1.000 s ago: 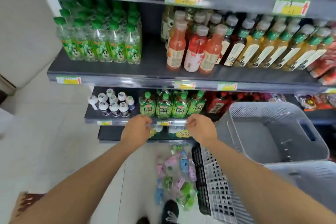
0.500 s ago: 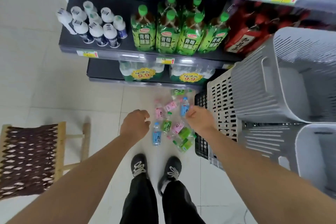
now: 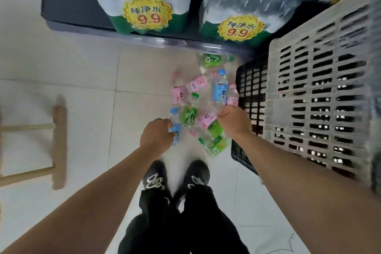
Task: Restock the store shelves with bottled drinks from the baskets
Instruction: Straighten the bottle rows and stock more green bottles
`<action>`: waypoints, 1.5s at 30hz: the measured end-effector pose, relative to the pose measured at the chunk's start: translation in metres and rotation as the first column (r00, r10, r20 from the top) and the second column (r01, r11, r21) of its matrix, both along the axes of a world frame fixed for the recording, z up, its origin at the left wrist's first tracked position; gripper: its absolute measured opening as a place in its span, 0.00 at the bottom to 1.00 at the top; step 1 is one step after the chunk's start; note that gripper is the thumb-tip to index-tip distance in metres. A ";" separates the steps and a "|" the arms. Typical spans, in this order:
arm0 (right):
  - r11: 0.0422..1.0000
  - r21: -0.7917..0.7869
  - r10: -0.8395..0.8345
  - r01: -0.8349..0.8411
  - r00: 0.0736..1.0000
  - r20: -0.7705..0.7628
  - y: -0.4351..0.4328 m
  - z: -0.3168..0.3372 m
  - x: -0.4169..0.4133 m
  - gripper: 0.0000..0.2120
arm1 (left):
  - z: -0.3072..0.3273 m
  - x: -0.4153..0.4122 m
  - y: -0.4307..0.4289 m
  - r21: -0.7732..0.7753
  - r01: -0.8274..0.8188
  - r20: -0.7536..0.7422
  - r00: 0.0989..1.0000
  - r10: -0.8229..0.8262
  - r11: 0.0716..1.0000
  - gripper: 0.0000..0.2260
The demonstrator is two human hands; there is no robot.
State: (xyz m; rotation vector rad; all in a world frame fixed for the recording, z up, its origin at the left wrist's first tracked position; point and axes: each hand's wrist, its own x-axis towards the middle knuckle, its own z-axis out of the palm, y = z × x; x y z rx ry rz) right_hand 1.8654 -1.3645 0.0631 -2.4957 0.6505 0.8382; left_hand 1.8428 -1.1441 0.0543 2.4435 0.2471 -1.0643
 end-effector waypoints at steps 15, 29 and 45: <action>0.965 -0.038 -0.254 0.258 0.964 0.080 -0.043 -0.213 0.052 0.19 | -0.210 -0.004 -0.019 0.069 -0.021 -0.244 0.969 0.037 0.997 0.30; 0.650 0.233 -0.716 0.724 0.685 -0.131 -0.027 -0.249 0.088 0.32 | -0.239 0.006 -0.006 -0.023 -0.431 -0.435 0.817 0.379 0.902 0.18; 0.602 0.571 -0.493 0.558 0.822 -0.284 0.018 -0.036 0.036 0.21 | -0.021 0.042 0.019 -0.341 -0.778 -0.496 0.626 0.602 0.527 0.21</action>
